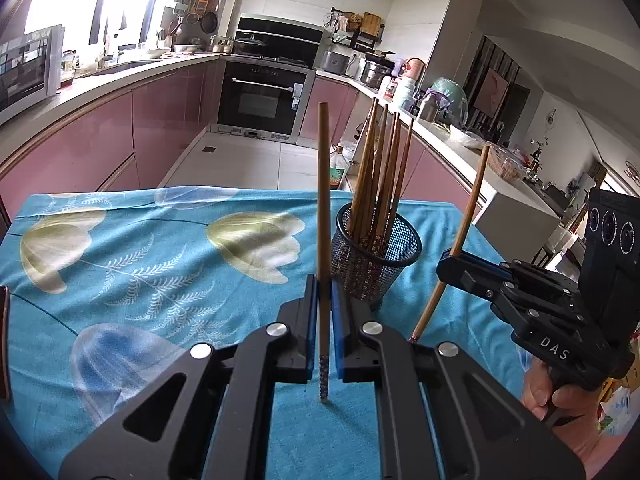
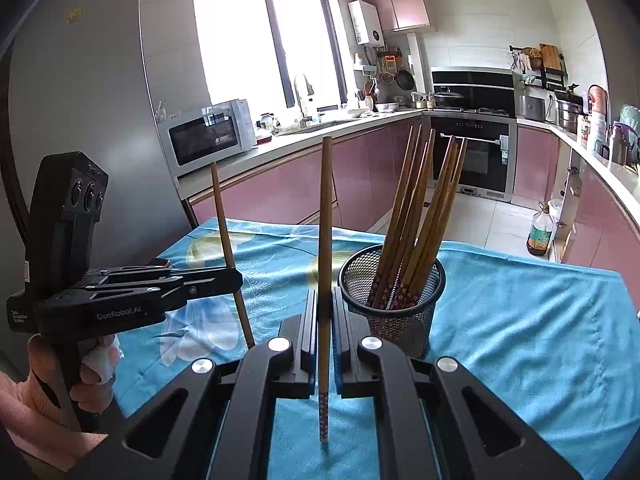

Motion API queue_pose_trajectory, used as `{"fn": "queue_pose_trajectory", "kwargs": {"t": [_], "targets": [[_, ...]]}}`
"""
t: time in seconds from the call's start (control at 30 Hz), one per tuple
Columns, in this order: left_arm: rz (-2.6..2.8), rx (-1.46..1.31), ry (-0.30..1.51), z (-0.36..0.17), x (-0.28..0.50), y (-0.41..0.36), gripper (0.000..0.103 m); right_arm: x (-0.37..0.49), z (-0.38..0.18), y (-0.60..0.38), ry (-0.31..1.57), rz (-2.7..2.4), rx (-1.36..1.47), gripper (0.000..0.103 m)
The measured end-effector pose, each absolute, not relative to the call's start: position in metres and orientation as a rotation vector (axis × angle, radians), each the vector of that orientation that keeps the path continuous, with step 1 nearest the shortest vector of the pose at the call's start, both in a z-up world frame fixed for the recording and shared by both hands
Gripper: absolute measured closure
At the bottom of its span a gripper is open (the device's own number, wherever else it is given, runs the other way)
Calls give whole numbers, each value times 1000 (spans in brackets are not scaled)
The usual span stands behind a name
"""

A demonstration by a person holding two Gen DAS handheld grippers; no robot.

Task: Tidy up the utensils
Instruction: 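Lift the chopsticks and carry them over the mesh cup with both grippers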

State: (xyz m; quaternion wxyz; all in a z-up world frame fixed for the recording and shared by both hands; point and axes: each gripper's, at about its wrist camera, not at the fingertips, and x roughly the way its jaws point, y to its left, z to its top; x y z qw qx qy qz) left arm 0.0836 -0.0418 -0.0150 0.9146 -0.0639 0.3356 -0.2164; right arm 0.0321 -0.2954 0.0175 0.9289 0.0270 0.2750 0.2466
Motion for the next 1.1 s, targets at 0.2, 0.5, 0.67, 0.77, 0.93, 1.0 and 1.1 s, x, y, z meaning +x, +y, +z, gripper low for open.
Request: {"fn": "queue_pose_trajectory", "kwargs": {"t": [0.2,0.5,0.67,0.77,0.93,1.0,1.1], "targets": [[-447,-131,683,-11,84,-42,96,33,20,-297,553,499,54,97],[-458,-126,668,-6,86,-44,96,34,28,-300,531,494,55,97],[-464,-121,653,0,87,-44,96,35,33,-304,514,485,57,97],[-472,-123,641,6,88,-45,96,35,37,-307,503,482,58,97],[-473,-115,619,14,89,-48,96,36,44,-310,486,478,57,97],[-476,-114,612,16,89,-50,96,35,47,-309,478,477,54,97],[-480,-108,601,20,89,-53,96,36,50,-309,469,476,52,97]]}}
